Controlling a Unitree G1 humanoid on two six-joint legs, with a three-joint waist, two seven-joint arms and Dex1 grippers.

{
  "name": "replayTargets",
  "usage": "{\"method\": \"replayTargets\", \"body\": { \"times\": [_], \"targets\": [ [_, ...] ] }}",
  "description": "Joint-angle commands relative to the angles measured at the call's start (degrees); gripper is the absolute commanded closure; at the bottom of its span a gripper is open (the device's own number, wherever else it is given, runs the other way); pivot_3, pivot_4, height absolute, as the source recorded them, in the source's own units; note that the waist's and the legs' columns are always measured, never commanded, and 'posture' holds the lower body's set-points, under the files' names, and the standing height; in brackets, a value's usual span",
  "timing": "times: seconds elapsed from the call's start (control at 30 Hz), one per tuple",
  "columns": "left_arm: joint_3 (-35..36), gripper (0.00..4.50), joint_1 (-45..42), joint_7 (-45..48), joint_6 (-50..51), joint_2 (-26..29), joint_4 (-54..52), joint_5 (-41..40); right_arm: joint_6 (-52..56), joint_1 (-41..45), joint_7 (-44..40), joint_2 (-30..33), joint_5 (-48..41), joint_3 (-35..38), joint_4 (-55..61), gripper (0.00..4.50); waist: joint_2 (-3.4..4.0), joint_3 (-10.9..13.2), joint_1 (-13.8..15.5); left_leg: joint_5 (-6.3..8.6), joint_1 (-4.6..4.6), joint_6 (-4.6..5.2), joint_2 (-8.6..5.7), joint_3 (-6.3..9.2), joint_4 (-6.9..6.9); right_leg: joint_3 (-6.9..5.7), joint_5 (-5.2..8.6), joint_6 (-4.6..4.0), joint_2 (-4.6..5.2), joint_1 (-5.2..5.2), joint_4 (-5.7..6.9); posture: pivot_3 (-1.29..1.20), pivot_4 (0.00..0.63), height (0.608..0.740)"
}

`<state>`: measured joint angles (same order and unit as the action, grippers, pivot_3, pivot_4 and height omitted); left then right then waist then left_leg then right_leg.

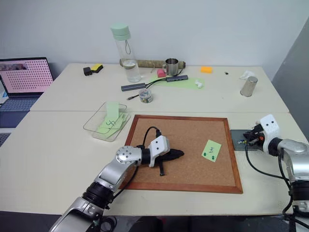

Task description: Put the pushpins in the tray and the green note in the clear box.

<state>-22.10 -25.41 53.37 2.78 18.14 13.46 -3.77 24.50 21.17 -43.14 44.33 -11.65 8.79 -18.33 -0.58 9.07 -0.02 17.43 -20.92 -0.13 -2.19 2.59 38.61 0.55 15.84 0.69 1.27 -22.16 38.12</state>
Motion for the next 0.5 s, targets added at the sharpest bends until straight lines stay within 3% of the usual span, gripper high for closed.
{"method": "replayTargets", "body": {
  "times": [0.03, 0.23, 0.4, 0.5],
  "targets": [
    [-1.5, 4.50, 1.7, 0.2, 0.9, 0.6, 1.9, 2.3, -1.2, 1.9, 1.1, -0.2, -0.1, 1.3, -0.7, 2.88, 0.00, 0.0, 0.0, 0.00, 0.00, 0.00, 0.00, 0.00, 0.00, 0.00, 0.00, 0.00, 0.00, 0.00, 0.00, 0.00, 0.150, 0.740],
    [-1.5, 4.50, 2.1, 0.0, 1.1, 0.6, 1.5, 2.4, -0.6, 1.8, -0.5, 0.5, -1.6, 2.1, 1.6, 1.58, 0.00, 0.0, 0.0, 0.00, 0.00, 0.00, 0.00, 0.00, 0.00, 0.00, 0.00, 0.00, 0.00, 0.01, 0.00, 0.00, 0.150, 0.740],
    [-1.4, 4.50, 1.9, 0.1, 0.9, 0.7, 1.9, 2.4, -1.7, -2.8, -7.7, 2.8, -4.4, 1.4, 10.7, 0.57, 0.01, 0.0, 0.0, 0.00, 0.00, 0.01, 0.00, 0.02, -0.01, -0.01, 0.00, 0.00, 0.00, 0.01, -0.01, 0.00, 0.150, 0.740],
    [-1.4, 4.50, 1.8, 0.3, 0.7, 0.8, 2.1, 2.4, -1.8, -10.2, -15.2, 5.3, -7.3, -0.6, 22.5, 0.57, 0.01, 0.0, 0.0, 0.01, -0.01, 0.01, 0.00, 0.04, -0.01, -0.03, 0.01, 0.01, 0.00, 0.02, -0.02, 0.00, 0.150, 0.740]
  ]
}}
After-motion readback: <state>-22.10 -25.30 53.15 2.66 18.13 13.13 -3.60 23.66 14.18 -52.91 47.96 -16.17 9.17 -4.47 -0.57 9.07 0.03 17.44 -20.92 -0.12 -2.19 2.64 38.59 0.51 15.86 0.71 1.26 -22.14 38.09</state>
